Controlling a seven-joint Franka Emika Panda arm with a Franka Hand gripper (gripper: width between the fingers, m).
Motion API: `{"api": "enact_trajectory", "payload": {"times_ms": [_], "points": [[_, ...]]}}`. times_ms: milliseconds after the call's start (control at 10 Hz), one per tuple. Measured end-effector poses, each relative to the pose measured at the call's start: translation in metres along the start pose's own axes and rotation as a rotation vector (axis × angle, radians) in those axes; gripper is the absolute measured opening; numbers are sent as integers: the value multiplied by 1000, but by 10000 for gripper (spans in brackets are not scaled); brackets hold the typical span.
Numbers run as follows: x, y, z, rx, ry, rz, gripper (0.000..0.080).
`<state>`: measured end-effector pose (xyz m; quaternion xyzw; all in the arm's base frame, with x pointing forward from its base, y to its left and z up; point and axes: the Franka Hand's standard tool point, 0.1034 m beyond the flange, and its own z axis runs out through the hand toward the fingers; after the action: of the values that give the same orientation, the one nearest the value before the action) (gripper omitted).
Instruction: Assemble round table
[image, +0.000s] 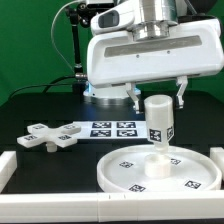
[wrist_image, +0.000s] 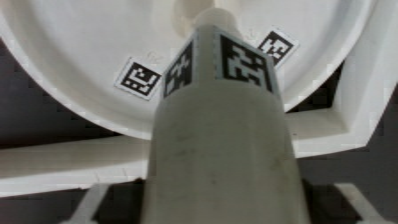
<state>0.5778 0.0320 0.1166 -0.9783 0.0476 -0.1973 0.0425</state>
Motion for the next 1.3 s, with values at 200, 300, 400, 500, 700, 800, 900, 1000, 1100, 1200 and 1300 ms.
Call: {"api": "enact_trajectory", "payload": {"times_ms": [200, 300, 400, 500, 700, 800, 900, 1000, 1100, 1200, 1300], "points": [[-1, 1, 0, -1, -1, 2, 409], [-1, 1, 1, -2, -3, -33, 409], [-2, 0, 2, -2, -5, -94, 409], [-1, 0, 2, -1, -12, -138, 409], [-1, 0, 2, 0, -15, -148, 409], [-1, 0, 2, 0, -16, -148, 409], [0, 0, 3, -1, -12, -148, 409], [0, 2, 3, -7, 8, -148, 409], [-2, 2, 5, -7, 3, -148, 409], [0, 4, 4, -10, 13, -152, 409], [0, 5, 4, -14, 29, -152, 409]]}}
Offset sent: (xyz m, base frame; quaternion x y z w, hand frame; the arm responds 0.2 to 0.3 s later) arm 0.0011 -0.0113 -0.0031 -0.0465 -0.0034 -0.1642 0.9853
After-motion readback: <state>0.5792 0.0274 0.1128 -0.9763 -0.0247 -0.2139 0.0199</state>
